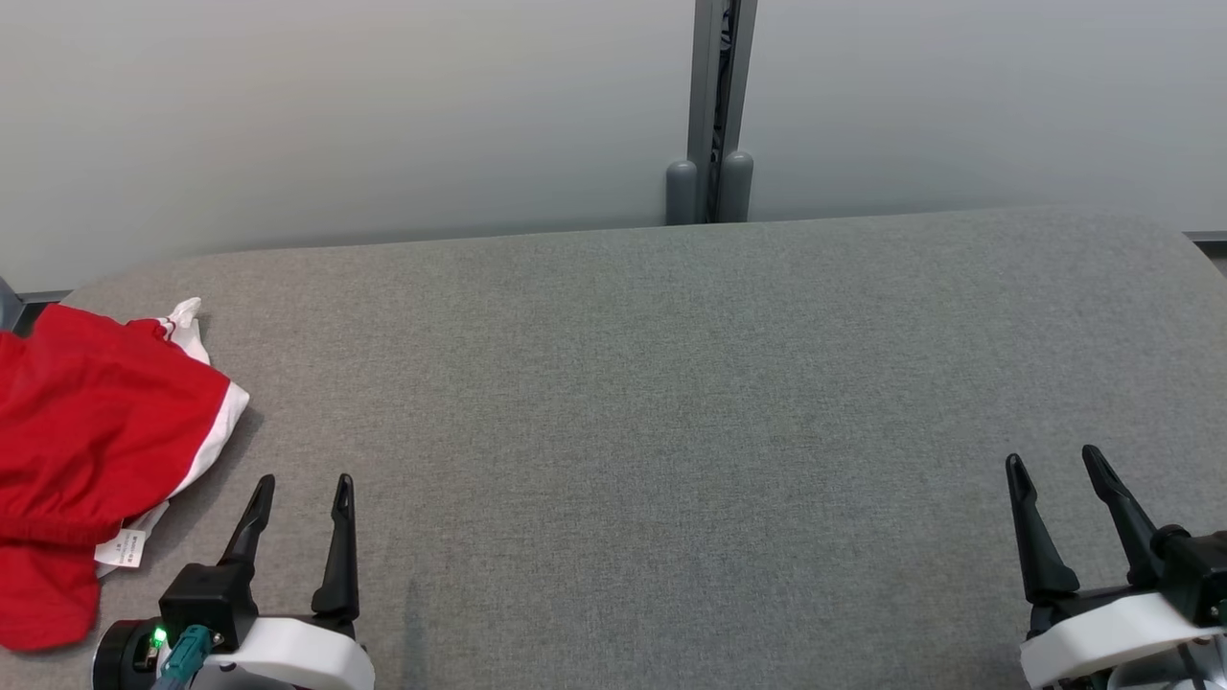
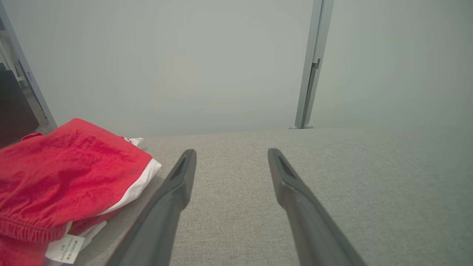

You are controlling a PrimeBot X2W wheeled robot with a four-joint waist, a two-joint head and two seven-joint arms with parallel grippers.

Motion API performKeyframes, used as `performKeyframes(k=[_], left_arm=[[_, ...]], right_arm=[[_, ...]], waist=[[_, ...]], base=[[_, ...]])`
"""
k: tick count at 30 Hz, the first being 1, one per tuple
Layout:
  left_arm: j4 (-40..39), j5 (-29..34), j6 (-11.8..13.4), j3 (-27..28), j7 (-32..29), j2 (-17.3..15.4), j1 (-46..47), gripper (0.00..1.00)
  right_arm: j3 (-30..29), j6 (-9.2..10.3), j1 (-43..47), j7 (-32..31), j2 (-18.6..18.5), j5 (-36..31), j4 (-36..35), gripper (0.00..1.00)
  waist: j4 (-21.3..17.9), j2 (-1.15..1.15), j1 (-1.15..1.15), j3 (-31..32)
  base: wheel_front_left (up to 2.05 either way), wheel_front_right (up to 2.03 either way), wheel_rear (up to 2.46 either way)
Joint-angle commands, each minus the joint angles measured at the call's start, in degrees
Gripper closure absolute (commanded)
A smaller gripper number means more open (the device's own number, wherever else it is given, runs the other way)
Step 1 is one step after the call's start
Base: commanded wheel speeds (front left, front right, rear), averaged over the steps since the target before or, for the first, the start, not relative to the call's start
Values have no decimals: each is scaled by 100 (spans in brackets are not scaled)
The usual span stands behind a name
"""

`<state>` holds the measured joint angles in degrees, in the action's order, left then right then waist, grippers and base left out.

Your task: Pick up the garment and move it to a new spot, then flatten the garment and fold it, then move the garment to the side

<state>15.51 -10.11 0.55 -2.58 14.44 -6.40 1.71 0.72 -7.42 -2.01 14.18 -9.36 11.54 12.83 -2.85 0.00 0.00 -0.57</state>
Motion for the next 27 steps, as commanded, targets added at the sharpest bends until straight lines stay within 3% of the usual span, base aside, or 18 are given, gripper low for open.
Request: performKeyframes(k=[1,27], left_arm=[[40,84,-18,31,35,-12,144,0],[249,3,-148,161,69,126,220,0]], right_arm=[[4,-12,-99,65,-29,-50,41,0],[73,-13,-125,111,-74,442,188,0]], waist=[[-1,0,0,-3],[-18,0,0,-40]], base=[[0,0,0],[0,0,0]])
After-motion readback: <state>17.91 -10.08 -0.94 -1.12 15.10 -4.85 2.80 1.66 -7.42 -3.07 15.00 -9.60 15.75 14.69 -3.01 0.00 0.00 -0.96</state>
